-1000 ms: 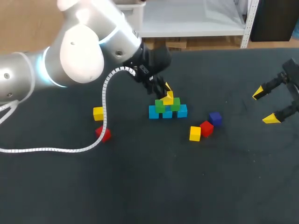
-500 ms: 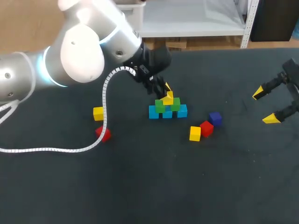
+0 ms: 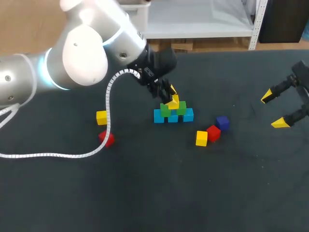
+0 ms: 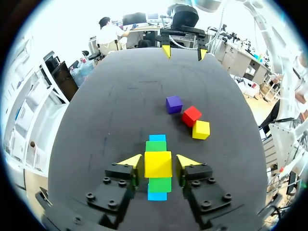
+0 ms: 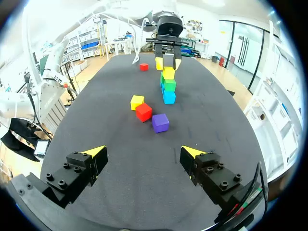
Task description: Place the blue cubes, place green cubes on the blue cubes, place the yellow cubes on the green cubes, then place the red cubes on the yellow cubes, and place purple cube on the red cubes.
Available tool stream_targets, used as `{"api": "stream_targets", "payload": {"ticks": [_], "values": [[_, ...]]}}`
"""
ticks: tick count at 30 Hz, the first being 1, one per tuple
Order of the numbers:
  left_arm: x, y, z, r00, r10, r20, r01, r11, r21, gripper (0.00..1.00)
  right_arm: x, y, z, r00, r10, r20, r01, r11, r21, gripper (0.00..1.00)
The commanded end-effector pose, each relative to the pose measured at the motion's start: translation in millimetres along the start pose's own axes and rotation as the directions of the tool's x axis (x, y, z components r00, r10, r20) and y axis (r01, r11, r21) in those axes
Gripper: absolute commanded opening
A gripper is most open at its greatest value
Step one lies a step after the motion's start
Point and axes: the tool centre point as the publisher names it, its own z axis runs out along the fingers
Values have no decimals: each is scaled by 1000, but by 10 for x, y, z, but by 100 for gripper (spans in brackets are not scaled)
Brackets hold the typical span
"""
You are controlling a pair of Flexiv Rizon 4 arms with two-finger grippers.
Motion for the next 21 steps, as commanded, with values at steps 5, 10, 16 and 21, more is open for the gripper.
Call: {"api": "stream_targets", "payload": {"ticks": [5, 10, 16, 21], "values": [[-6, 41, -33, 1000, 2, -1, -2, 1000, 6, 100, 3, -3, 3, 1000, -1, 2, 1, 1000, 0, 100], [-17, 39, -198, 1000, 18, -3, -18, 1000, -1, 100, 3, -3, 3, 1000, -1, 2, 1, 1000, 0, 100], [85, -46, -500, 1000, 16, -18, -17, 999, -29, 100, 3, -3, 3, 1000, -1, 2, 1, 1000, 0, 100], [324, -91, -697, 999, 2, -37, -4, 999, -42, 100, 3, -3, 3, 1000, -1, 2, 1, 1000, 0, 100]]}}
